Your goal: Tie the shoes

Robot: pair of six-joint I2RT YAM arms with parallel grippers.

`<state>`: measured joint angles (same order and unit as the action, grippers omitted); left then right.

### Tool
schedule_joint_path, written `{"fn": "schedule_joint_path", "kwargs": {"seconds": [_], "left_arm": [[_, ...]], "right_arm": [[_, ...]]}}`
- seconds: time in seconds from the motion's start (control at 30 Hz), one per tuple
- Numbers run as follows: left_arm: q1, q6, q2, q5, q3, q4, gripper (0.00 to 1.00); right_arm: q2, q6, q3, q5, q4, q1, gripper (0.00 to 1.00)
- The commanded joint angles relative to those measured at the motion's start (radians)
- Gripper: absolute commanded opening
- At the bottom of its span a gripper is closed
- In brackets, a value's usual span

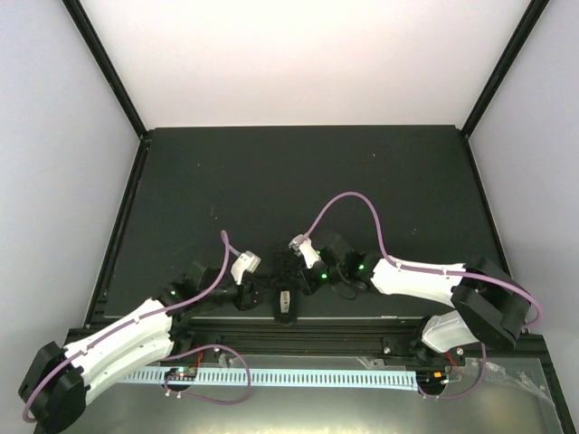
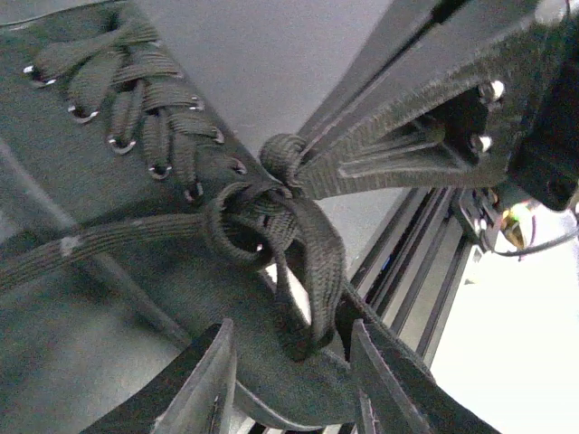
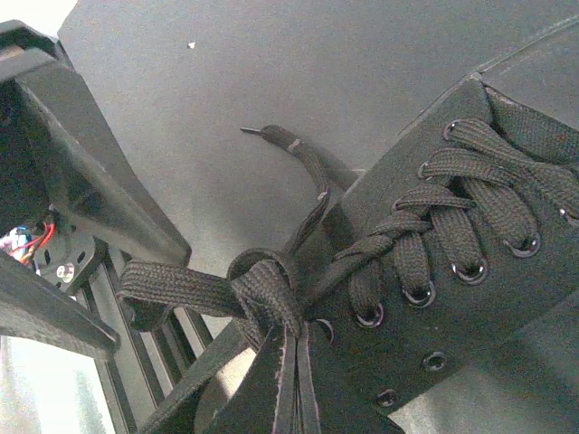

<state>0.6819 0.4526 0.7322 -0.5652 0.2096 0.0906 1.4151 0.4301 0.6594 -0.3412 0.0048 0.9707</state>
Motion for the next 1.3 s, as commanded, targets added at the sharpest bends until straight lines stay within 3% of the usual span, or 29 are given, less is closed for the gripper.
{"fn": "schedule_joint_path", "kwargs": {"seconds": [0.0,0.17,0.23,0.4,0.7,1.1,1.27], "left_arm": [[0.002,0.050,-0.093,0.136,0.083,0.165,0.43],[-0.011,0.091,-0.182,0.192,0.125,0.184,0.66],[-0.029,0.102,-0.181,0.225,0.134,0.189,0.68],[-0.090,0.134,-0.046,0.187,0.134,0.133,0.60],[-0.101,0.120,0.193,0.014,0.156,0.033,0.47],[-0.101,0.136,0.226,-0.038,0.144,-0.030,0.47],[-0.102,0.136,0.253,-0.044,0.145,-0.048,0.41]], "right_arm": [[-0.004,-0.006,0.007,0.007,-0.004,0.005,0.02],[-0.010,-0.002,0.000,0.013,-0.005,0.005,0.02],[-0.010,-0.001,-0.003,0.014,-0.004,0.006,0.02],[-0.013,0.003,-0.013,0.014,0.004,0.005,0.02],[-0.008,0.007,-0.010,0.010,0.018,0.006,0.02],[0.004,0.004,0.005,-0.001,0.023,0.004,0.02],[0.001,0.003,0.005,0.001,0.018,0.005,0.02]]}}
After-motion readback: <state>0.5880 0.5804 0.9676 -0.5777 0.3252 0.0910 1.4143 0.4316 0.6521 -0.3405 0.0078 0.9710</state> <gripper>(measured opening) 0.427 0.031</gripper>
